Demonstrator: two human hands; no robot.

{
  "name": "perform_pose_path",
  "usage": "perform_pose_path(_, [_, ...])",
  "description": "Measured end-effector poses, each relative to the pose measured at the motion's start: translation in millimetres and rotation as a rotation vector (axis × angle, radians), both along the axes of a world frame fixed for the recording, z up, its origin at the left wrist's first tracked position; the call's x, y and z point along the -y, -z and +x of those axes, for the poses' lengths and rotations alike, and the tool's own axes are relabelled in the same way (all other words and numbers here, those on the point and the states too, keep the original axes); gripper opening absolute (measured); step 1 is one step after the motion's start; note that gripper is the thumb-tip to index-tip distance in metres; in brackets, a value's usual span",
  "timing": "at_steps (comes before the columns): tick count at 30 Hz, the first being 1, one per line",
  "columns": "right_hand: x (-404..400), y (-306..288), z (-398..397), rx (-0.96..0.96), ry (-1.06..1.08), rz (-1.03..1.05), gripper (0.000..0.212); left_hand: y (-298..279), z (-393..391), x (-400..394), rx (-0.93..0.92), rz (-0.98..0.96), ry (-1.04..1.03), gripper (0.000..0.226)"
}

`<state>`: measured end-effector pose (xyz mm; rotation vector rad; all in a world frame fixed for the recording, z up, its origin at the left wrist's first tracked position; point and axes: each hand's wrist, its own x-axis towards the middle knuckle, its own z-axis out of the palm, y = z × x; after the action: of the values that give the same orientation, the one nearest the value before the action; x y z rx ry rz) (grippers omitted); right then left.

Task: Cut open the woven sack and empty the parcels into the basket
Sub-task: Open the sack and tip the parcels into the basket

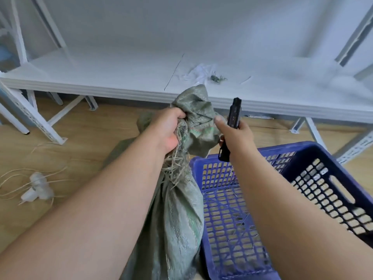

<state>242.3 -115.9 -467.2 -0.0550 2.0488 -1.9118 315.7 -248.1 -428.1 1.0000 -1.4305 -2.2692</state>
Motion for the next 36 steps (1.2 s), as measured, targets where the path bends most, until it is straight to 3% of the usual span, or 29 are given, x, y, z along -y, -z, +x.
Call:
perform_pose_path(2, [-11.9,2.0,-0.2,0.036,0.008,-0.086,0.043,2.7,-11.8,-15.5,-0.02,-0.053,-0.072,0.02])
perform_pose_path(4, [-19.2,2.4,1.7,0.026,-0.121,-0.05,0.046,-0.8,-22.5,-29.5,-0.028,-0.125,-0.086,0.025])
perform_pose_path(6, [-24.9,9.5,-1.1,0.039,-0.105,-0.011,0.031,-6.9,-29.9,-45.0,-0.055,-0.209,0.032,0.031])
perform_pose_path(9, [-50.3,26.2,-25.6,0.153,0.265,-0.023,0.018,-14.8,-34.5,-58.5,-0.029,-0.433,0.361,0.046])
perform_pose_path(11, [-80.9,35.0,-43.2,0.225,0.5,-0.021,0.016,-15.1,-34.3,-55.6,0.104,-0.703,0.433,0.05])
perform_pose_path(14, [-127.8,54.6,-54.5,0.328,0.675,0.041,0.031,-3.6,-36.4,-39.4,0.32,-1.238,0.072,0.04])
perform_pose_path(16, [-144.0,70.8,-56.1,0.354,0.662,0.1,0.043,9.6,-38.0,-34.2,0.484,-1.393,-0.038,0.049])
perform_pose_path(19, [-146.8,82.7,-55.1,0.383,0.622,0.133,0.04,26.0,-37.9,-41.6,0.842,-1.259,0.101,0.095])
perform_pose_path(21, [-145.5,85.1,-56.9,0.361,0.642,0.143,0.028,38.3,-40.2,-47.2,0.914,-1.117,0.172,0.108])
perform_pose_path(24, [-145.4,84.0,-61.9,0.313,0.542,0.186,0.009,53.5,-47.2,-54.9,0.847,-1.121,0.314,0.096])
perform_pose_path(27, [-148.1,75.4,-71.5,0.237,0.441,0.306,0.024,67.8,-56.5,-58.5,0.743,-1.14,0.405,0.044])
perform_pose_path(28, [-150.0,68.5,-74.4,0.183,0.423,0.367,0.028,72.7,-57.1,-63.4,0.7,-1.096,0.391,0.037])
perform_pose_path(30, [-152.0,51.8,-78.2,0.063,0.34,0.441,0.032,80.8,-52.9,-78.1,0.565,-1.17,0.409,0.029])
perform_pose_path(32, [-146.7,31.8,-72.2,-0.014,0.167,0.378,0.031,93.2,-44.3,-97.6,0.476,-1.321,0.487,0.03])
perform_pose_path(36, [-111.7,12.0,-43.8,-0.049,-0.231,0.372,0.038,117.1,-21.2,-123.5,0.38,-1.268,0.689,0.036])
